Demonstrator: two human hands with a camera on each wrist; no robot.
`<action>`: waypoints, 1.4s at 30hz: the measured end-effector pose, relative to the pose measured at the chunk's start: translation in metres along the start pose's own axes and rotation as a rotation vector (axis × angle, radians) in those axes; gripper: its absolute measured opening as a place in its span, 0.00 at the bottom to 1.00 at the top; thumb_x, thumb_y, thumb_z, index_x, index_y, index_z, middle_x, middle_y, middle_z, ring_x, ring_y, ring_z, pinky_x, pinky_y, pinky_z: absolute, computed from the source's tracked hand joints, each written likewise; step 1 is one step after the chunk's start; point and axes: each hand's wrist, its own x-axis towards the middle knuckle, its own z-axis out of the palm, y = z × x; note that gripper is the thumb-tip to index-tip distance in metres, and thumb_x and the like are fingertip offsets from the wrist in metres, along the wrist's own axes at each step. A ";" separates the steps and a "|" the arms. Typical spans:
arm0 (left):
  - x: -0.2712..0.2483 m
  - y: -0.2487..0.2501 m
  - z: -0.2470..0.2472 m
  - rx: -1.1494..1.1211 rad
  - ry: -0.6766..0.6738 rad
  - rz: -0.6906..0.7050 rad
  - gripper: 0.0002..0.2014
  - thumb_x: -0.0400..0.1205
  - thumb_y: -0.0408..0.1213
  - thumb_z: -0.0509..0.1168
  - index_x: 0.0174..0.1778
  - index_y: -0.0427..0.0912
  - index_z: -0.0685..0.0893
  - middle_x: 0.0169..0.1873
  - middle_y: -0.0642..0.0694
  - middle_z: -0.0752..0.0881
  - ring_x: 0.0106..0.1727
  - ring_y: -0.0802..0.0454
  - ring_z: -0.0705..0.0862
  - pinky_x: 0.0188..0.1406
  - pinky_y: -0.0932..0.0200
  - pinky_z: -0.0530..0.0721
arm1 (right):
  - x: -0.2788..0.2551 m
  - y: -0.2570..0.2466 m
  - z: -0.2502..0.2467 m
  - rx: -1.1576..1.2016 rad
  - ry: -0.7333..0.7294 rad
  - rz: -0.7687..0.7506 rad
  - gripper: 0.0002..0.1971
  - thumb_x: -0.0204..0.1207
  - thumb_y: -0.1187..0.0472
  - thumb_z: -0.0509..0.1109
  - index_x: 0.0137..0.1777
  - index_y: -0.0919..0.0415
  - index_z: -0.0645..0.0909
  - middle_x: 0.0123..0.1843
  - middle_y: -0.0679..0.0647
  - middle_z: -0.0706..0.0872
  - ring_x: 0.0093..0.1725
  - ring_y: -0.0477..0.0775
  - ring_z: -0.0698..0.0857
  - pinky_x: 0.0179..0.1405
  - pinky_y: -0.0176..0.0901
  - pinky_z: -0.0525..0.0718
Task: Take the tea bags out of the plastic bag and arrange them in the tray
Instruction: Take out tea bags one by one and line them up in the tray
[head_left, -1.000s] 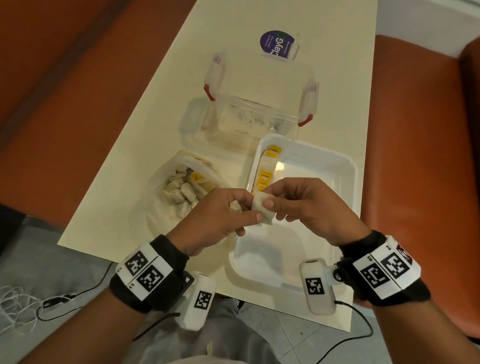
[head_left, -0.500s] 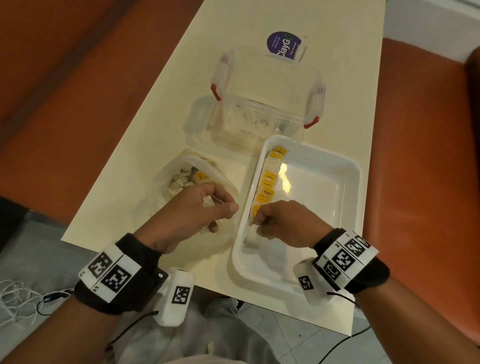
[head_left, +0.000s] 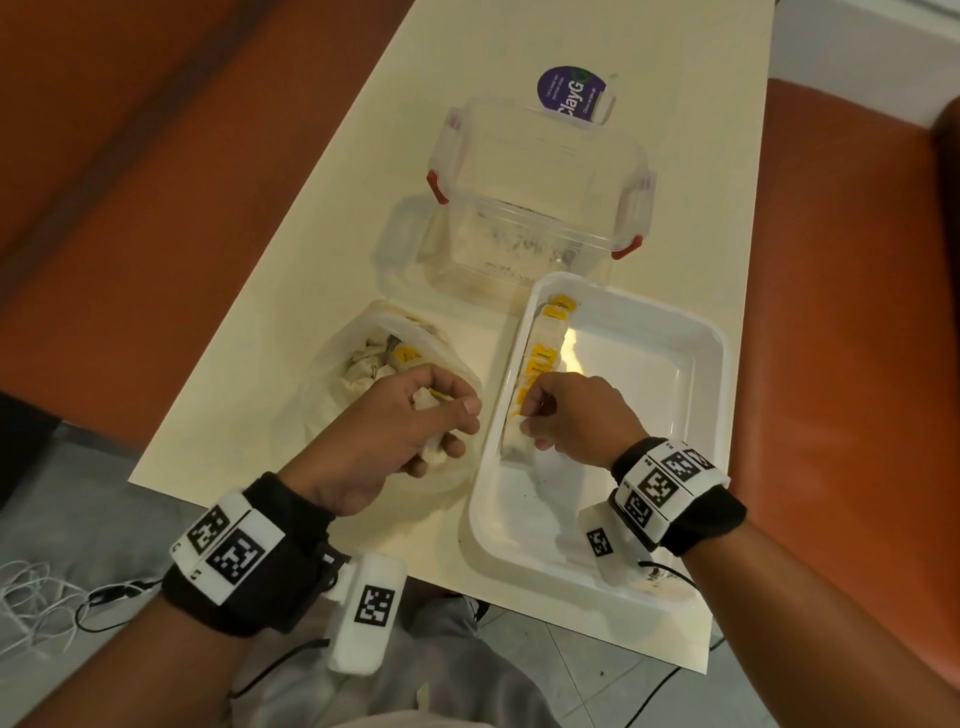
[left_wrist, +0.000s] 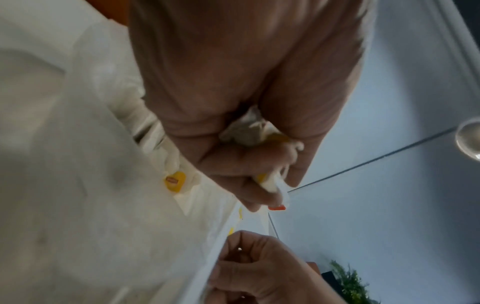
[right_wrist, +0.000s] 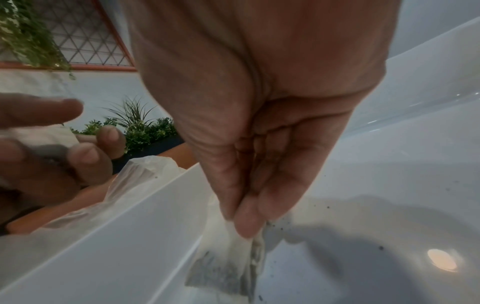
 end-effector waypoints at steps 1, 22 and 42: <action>0.000 0.000 0.001 -0.076 -0.016 -0.020 0.05 0.83 0.37 0.70 0.52 0.45 0.83 0.45 0.44 0.91 0.37 0.57 0.85 0.25 0.65 0.77 | 0.000 0.000 0.000 0.007 0.011 0.002 0.05 0.75 0.59 0.74 0.42 0.48 0.82 0.33 0.46 0.91 0.32 0.41 0.87 0.44 0.43 0.87; 0.007 0.006 0.014 -0.842 -0.091 -0.163 0.17 0.84 0.22 0.55 0.68 0.27 0.79 0.58 0.29 0.83 0.63 0.34 0.87 0.53 0.50 0.91 | -0.058 -0.023 -0.012 0.265 0.184 -0.421 0.17 0.73 0.50 0.80 0.58 0.39 0.79 0.58 0.42 0.81 0.41 0.47 0.84 0.40 0.35 0.82; 0.005 -0.002 0.038 -0.076 -0.091 0.044 0.07 0.79 0.47 0.72 0.48 0.49 0.89 0.47 0.50 0.91 0.39 0.57 0.88 0.25 0.66 0.75 | -0.061 -0.011 -0.035 0.559 0.269 -0.332 0.02 0.78 0.56 0.76 0.45 0.49 0.89 0.39 0.47 0.91 0.39 0.46 0.86 0.41 0.53 0.85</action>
